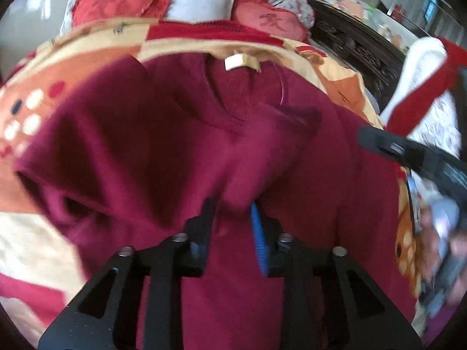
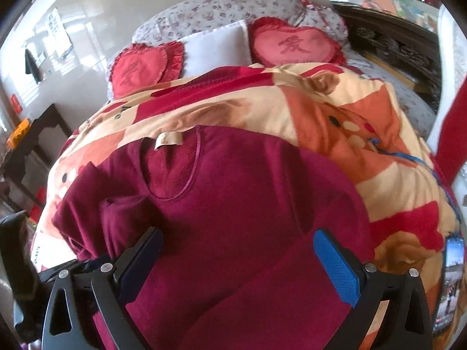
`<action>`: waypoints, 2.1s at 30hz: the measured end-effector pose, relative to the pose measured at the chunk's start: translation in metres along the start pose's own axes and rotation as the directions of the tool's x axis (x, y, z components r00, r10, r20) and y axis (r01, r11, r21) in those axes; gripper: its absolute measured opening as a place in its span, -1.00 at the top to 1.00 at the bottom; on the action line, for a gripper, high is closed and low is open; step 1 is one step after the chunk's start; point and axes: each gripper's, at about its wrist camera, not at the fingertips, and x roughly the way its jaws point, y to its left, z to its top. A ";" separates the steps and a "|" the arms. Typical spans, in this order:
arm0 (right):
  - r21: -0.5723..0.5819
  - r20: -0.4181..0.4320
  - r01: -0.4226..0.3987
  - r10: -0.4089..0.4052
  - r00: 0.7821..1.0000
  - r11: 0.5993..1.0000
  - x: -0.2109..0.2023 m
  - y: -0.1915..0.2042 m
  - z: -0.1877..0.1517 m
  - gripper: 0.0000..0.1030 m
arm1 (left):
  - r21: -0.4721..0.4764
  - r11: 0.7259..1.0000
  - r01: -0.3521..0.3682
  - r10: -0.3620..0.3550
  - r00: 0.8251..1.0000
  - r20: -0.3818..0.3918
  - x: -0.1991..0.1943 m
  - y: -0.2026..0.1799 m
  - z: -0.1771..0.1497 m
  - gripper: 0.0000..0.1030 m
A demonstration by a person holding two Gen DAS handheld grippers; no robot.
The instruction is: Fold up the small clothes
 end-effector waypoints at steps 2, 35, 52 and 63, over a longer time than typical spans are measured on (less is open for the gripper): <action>-0.010 -0.018 -0.037 0.037 0.999 0.999 0.009 0.007 0.000 -1.00 | 0.021 0.998 -0.060 0.059 0.997 0.049 -0.024 0.016 -0.008 0.16; -0.165 -0.033 0.091 -0.098 0.995 0.982 0.028 0.011 0.027 0.13 | -0.199 0.902 -0.384 0.393 0.920 0.005 -0.049 0.129 -0.055 0.02; -0.679 -0.303 -0.348 0.186 0.935 0.646 0.153 0.266 0.027 0.71 | -0.234 0.929 -0.288 0.297 0.955 0.003 -0.027 0.147 -0.039 0.01; -0.543 -0.235 -0.384 0.304 0.923 0.747 0.153 0.276 0.044 0.99 | -0.233 0.925 -0.300 0.314 0.949 0.028 -0.046 0.148 -0.046 0.01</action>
